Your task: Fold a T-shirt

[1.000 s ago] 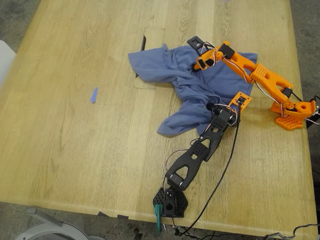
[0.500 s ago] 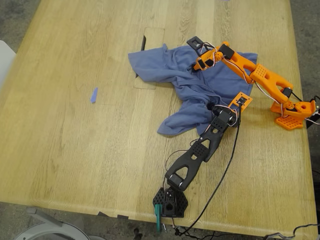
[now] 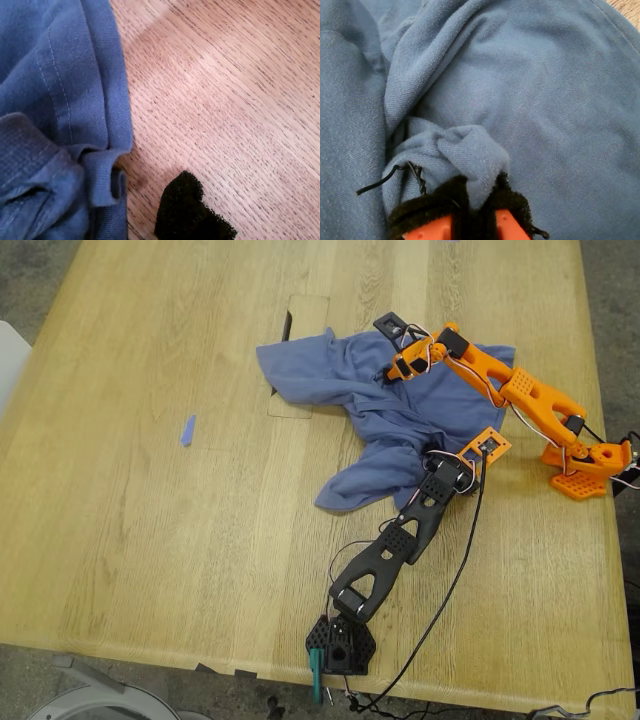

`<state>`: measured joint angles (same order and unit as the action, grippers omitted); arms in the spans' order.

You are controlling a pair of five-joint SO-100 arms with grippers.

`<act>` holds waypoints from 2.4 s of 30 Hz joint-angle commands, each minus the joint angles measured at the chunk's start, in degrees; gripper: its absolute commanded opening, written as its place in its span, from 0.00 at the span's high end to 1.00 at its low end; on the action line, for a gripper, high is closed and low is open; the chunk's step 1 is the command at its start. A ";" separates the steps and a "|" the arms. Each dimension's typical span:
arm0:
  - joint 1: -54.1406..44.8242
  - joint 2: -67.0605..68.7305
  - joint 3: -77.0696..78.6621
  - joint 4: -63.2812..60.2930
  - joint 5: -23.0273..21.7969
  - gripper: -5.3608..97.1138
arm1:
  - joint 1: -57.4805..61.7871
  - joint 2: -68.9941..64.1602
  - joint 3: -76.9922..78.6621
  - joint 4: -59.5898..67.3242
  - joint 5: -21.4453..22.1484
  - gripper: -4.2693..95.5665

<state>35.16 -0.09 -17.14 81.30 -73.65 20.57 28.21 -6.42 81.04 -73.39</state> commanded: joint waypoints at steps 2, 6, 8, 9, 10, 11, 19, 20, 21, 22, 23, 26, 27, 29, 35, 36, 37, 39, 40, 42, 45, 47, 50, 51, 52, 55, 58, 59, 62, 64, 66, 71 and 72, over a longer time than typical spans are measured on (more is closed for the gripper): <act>-2.90 -2.11 -1.58 -0.35 2.72 0.49 | -0.44 5.54 -1.14 -0.09 0.35 0.96; -4.04 -2.20 -1.58 -1.05 4.13 0.51 | -0.53 5.98 -1.14 0.18 0.35 0.96; -5.01 -2.20 -1.58 -0.97 4.31 0.53 | -0.62 6.24 -1.14 0.26 0.35 0.96; -5.54 -2.11 -1.58 -0.88 4.39 0.54 | -0.62 6.33 -1.14 0.26 0.35 0.96; -6.15 -2.02 -1.58 -0.88 4.83 0.55 | -0.70 6.42 -1.14 0.26 0.35 0.96; -6.50 -1.93 -1.58 -0.88 5.10 0.56 | -0.79 6.50 -1.14 0.26 0.35 0.96; -9.49 -1.67 -1.49 -3.60 6.59 0.71 | -0.97 6.94 -1.14 0.44 0.35 0.96; -10.02 -1.67 -1.49 -4.04 6.68 0.73 | -0.97 6.94 -1.14 0.44 0.26 0.96; -10.55 -1.67 -1.49 -4.57 6.68 0.75 | -0.97 7.03 -1.14 0.53 0.26 0.96; -10.99 -1.67 -1.49 -5.01 6.59 0.78 | -0.97 7.12 -1.14 0.53 0.26 0.96; -11.51 -1.67 -1.49 -5.71 6.33 0.82 | -0.97 7.29 -1.14 0.62 0.26 0.96; -12.83 -1.85 -1.49 -7.56 5.36 0.95 | -0.88 7.47 -1.14 0.62 0.26 0.96; -13.18 -1.85 -1.58 -7.65 5.36 0.95 | -0.88 7.47 -1.14 0.62 0.18 0.96; -13.71 -1.93 -1.67 -7.65 4.92 0.95 | -0.70 7.73 -1.14 0.79 0.18 0.96; -15.21 0.18 -1.76 -7.73 2.37 0.95 | 0.00 9.49 -1.14 1.41 -0.18 0.96; -15.64 1.05 -1.76 -7.56 2.02 0.95 | 0.26 9.84 -1.14 1.41 -0.26 0.96; -16.00 2.11 -1.76 -7.12 1.93 0.95 | 0.35 10.28 -1.14 1.41 -0.35 0.96; -16.79 4.57 -1.76 -5.63 1.23 0.95 | 0.62 11.07 -1.14 1.05 -0.53 0.96; -17.14 6.06 -1.76 -4.31 0.88 0.95 | 0.70 11.60 -1.14 0.97 -0.53 0.96; -18.11 9.32 -1.76 -1.85 0.26 0.95 | 0.88 12.57 -1.14 0.79 -0.62 0.96; -19.78 14.24 -1.76 2.46 0.09 0.95 | 0.97 14.15 -1.14 0.70 -0.79 0.96; -21.01 17.23 -1.76 4.48 0.09 0.95 | 1.14 15.21 -1.14 0.53 -0.88 0.96; -22.41 21.80 -1.76 7.91 0.35 0.95 | 1.23 16.79 -1.14 0.00 -0.97 0.96; -22.76 23.20 -1.76 8.70 0.35 0.95 | 1.23 17.31 -1.14 -0.18 -0.97 0.96; -23.12 24.70 -1.76 9.40 0.35 0.95 | 1.14 17.75 -1.14 -0.53 -0.97 0.96; -24.08 28.92 -1.76 10.63 0.35 0.95 | 0.79 19.42 -1.14 -1.41 -0.97 0.96; -25.05 33.22 -1.76 12.48 0.53 0.95 | 0.44 21.36 -1.14 -1.49 -1.14 0.96; -25.31 34.72 -1.76 13.27 0.53 0.95 | 0.26 22.06 -1.14 -1.49 -1.23 0.96; -26.28 38.76 -1.85 14.77 0.62 0.95 | -0.44 24.08 -1.14 -1.85 -1.49 0.96; -26.72 41.31 -1.85 15.21 0.62 0.95 | -1.05 25.31 -1.14 -1.93 -1.67 0.96; -26.89 43.68 -1.85 15.73 0.70 0.95 | -1.76 26.37 -1.14 -2.64 -1.76 0.96; -26.89 48.87 -1.85 16.70 0.79 0.95 | -2.99 28.39 -1.14 -4.83 -1.76 0.96; -26.89 49.83 -1.85 16.79 0.79 0.95 | -3.08 28.65 -1.14 -5.80 -1.76 0.96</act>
<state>9.58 35.42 -17.14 98.00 -72.77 17.84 50.89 -6.33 77.52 -74.79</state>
